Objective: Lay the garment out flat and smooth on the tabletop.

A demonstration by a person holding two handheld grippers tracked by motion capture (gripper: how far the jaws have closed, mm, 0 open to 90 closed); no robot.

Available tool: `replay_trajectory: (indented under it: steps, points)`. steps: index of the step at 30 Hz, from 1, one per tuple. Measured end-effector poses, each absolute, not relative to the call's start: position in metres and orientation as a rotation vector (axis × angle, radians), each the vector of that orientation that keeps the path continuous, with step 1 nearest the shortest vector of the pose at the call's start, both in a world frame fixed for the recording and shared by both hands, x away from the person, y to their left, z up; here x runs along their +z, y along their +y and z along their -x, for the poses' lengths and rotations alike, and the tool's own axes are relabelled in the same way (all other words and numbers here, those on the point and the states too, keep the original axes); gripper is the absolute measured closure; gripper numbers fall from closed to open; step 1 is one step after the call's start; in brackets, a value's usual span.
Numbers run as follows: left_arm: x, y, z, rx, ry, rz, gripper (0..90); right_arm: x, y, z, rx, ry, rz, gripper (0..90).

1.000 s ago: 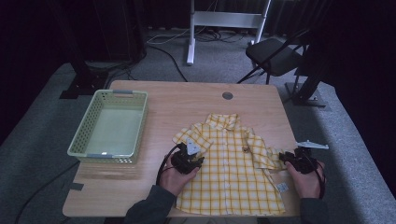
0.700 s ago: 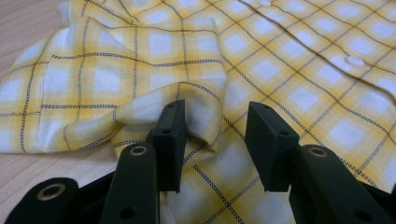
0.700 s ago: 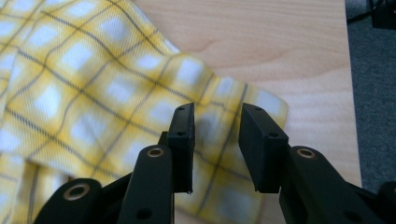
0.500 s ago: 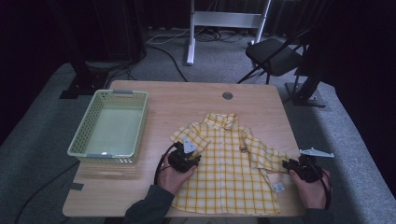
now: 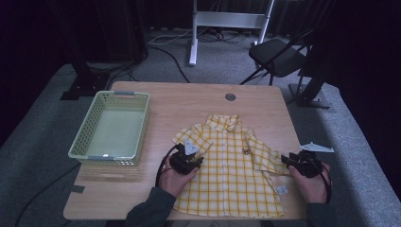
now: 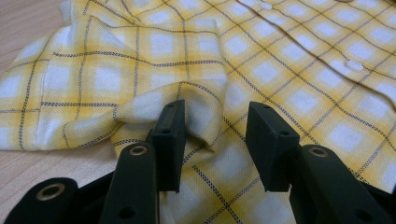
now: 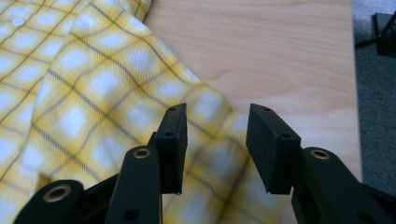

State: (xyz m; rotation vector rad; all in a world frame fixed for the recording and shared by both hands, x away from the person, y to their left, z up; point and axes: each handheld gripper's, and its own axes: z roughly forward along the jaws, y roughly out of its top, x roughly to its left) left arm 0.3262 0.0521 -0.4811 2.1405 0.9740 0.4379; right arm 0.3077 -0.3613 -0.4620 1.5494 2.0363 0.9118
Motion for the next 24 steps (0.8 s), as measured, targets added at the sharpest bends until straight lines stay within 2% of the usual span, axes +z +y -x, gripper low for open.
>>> replay_trajectory:
  steps: [7, 13, 18, 23, 24]
  points:
    - [-0.481, 0.052, -0.326, 0.441, 0.972, -2.140, 58.4, -0.470, -0.354, -0.335, 0.907, 2.091, -1.540, 55.4]
    - [-0.481, 0.052, -0.326, 0.443, 0.966, -2.148, 58.4, -0.476, -0.353, -0.336, 0.848, 2.128, -1.519, 56.5]
    - [-0.481, 0.052, -0.326, 0.445, 0.969, -2.142, 58.3, -0.474, -0.357, -0.332, 0.832, 2.131, -1.534, 68.4]
    - [-0.482, 0.051, -0.326, 0.447, 0.969, -2.141, 58.3, -0.473, -0.360, -0.321, 0.808, 2.116, -1.540, 84.5]
    - [-0.481, 0.052, -0.326, 0.447, 0.968, -2.145, 58.3, -0.473, -0.360, -0.321, 0.808, 2.116, -1.540, 84.5]
